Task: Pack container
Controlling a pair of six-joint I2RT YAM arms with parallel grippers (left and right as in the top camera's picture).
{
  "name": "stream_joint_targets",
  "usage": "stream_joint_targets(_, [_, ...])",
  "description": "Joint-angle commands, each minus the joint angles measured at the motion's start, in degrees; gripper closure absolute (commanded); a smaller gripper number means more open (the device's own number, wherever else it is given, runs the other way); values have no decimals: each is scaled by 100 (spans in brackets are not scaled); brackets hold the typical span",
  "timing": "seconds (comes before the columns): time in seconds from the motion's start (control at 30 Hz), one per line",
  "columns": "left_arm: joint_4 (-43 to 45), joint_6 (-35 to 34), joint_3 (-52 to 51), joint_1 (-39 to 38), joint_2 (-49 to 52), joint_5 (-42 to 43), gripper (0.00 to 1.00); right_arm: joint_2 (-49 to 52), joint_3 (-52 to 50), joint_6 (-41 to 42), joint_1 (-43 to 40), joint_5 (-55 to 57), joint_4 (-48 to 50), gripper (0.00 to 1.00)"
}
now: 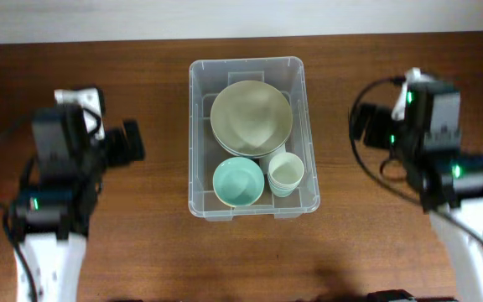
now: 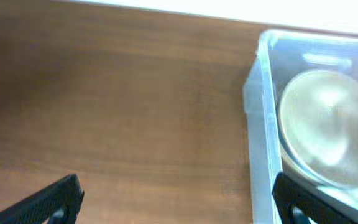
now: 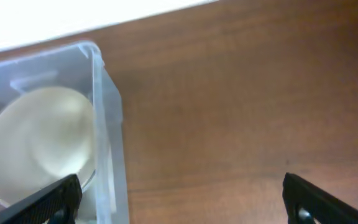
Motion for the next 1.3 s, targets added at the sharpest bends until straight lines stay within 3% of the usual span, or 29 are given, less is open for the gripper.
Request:
stream_joint_targets(0.0, [433, 92, -1257, 9, -1163, 208, 0, -955, -1276, 177, 42, 177, 461, 1])
stream_joint_targets(0.13, [520, 90, -2068, 9, -2337, 190, 0, -2094, -2717, 155, 42, 179, 907, 1])
stream_joint_targets(0.23, [531, 92, -2192, 9, -2610, 79, 0, -2328, -3029, 155, 42, 179, 903, 1])
stream_joint_targets(0.7, [144, 92, -2192, 9, -2542, 79, 0, -1174, -3036, 157, 42, 173, 901, 1])
stream_joint_targets(0.9, [125, 92, -2192, 9, -2542, 79, 0, -553, -3036, 157, 42, 195, -55, 1])
stream_joint_targets(1.03, [125, 92, -2192, 9, -2542, 79, 0, -1172, -3038, 157, 42, 216, -125, 1])
stream_joint_targets(1.17, [125, 92, -2192, 9, -2542, 79, 0, -2441, -3047, 114, 42, 557, -44, 1])
stream_joint_targets(1.27, [125, 92, -2192, 9, -2542, 79, 0, -3521, -3167, -448, 42, 605, -44, 1])
